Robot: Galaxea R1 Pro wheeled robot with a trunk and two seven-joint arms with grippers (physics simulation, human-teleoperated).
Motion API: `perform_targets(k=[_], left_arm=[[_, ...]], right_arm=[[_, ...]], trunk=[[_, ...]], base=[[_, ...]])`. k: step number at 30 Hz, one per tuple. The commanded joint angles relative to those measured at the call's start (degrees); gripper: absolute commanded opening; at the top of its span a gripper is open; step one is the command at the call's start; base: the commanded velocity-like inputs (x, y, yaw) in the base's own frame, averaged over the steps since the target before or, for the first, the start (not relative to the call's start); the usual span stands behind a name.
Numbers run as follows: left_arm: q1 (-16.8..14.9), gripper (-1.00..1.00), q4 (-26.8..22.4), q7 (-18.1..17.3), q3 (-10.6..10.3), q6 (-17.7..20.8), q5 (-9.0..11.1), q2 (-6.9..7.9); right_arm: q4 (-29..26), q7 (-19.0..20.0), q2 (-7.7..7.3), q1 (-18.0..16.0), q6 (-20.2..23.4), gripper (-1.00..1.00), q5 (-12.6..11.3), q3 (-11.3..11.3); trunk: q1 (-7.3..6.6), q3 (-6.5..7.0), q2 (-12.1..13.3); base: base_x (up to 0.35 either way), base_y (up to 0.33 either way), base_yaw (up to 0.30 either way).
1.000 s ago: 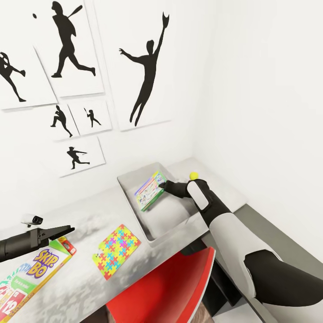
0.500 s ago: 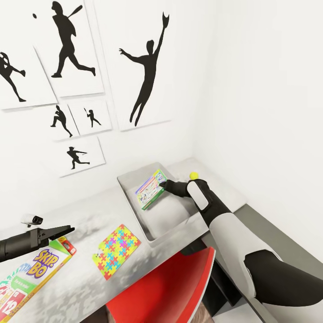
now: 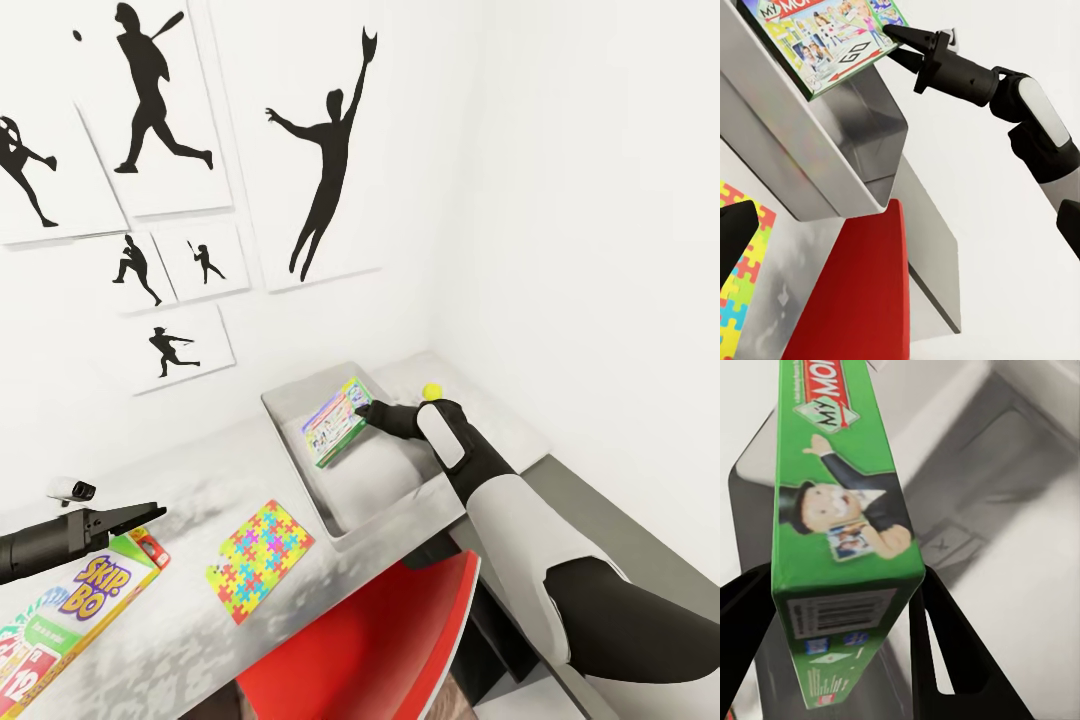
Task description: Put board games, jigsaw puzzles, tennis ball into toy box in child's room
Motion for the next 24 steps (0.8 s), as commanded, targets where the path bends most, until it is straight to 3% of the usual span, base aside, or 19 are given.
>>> perform_targets(k=[1,24], left_arm=[[0.0,1.00,0.0,-0.2,0.0,0.6,-0.1,0.02],[0.0,1.00,0.0,-0.2,0.0,0.6,-0.1,0.02]], right_arm=[[-0.1,-0.4,0.00,0.0,0.2,-1.00,-0.4,0.1],[-0.3,-0.3,0.00,-0.2,0.3,-1.00,-0.4,0.1]], trunk=[[0.03,-0.11,-0.1],[0.03,-1.78,-0.1]], base=[[0.000,0.000,0.000],[0.000,0.000,0.055]])
